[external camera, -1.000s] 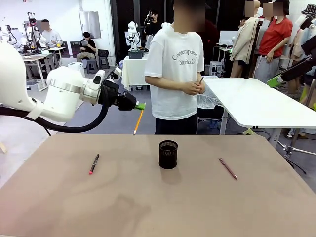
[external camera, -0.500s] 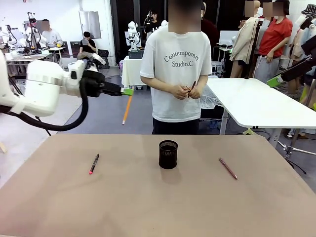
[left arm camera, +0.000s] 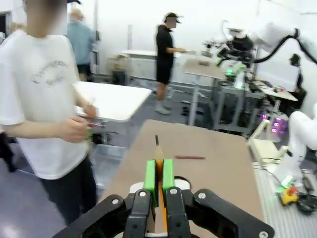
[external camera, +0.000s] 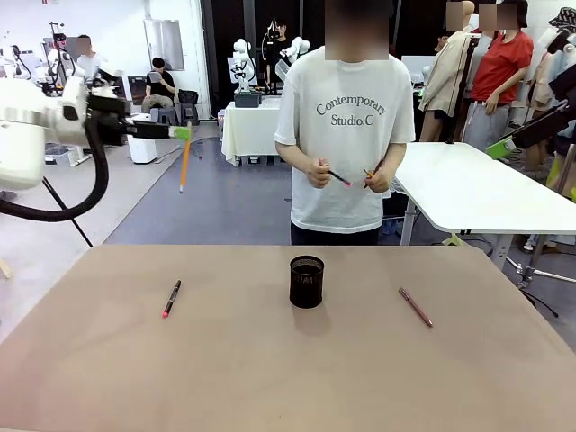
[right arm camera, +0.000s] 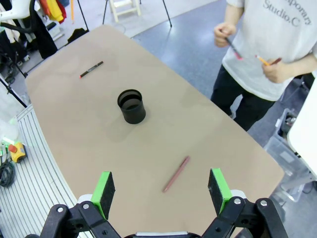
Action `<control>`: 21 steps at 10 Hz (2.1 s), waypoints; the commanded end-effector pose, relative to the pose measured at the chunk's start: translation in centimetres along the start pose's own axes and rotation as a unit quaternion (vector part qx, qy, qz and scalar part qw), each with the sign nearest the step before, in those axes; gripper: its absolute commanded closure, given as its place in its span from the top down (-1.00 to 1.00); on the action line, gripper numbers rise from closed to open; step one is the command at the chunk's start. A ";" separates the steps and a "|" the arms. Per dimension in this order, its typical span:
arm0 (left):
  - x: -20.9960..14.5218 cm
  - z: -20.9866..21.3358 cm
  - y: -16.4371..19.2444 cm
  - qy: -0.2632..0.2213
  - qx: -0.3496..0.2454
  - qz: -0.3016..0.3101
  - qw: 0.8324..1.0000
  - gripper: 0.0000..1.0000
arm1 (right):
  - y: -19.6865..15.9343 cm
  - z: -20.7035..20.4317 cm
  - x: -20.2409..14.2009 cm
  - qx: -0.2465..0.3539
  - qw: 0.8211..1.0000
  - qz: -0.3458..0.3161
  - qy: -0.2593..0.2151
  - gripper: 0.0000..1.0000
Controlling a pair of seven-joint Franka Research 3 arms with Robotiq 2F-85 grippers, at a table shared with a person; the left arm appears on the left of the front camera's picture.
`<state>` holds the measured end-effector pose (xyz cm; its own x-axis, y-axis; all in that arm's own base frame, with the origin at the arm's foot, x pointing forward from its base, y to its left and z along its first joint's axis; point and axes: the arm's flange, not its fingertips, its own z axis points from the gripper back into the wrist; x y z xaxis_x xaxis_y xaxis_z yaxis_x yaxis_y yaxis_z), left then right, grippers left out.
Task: Place the pens into the pen holder.
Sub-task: Pick up a writing instrument from the table and place it into the Pen holder.
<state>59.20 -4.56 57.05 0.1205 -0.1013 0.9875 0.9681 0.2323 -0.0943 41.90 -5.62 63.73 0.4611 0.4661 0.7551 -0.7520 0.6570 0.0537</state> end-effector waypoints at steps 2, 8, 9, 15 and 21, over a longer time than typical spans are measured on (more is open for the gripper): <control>-0.9 3.8 -2.3 -0.058 0.084 -0.045 0.994 -1.00 | 0.0 0.0 0.2 0.004 1.000 0.002 -0.009 1.00; -0.2 5.8 -1.7 -0.055 0.094 -0.035 0.993 -1.00 | 0.0 0.0 0.2 0.004 1.000 0.002 -0.009 1.00; -0.2 5.8 -1.7 -0.055 0.094 -0.035 0.993 -1.00 | 0.0 0.0 0.2 0.004 1.000 0.002 -0.009 1.00; -0.2 5.8 -1.7 -0.055 0.094 -0.035 0.993 -1.00 | 0.0 0.0 0.2 0.004 1.000 0.002 -0.009 1.00; -0.2 5.8 -1.7 -0.055 0.094 -0.035 0.993 -1.00 | 0.0 0.0 0.2 0.004 1.000 0.002 -0.009 1.00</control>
<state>56.17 0.87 57.52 0.0129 -0.0158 0.9998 0.9153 0.4028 -0.0054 41.90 -5.62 63.74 0.4611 0.4661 0.7551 -0.7520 0.6570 0.0537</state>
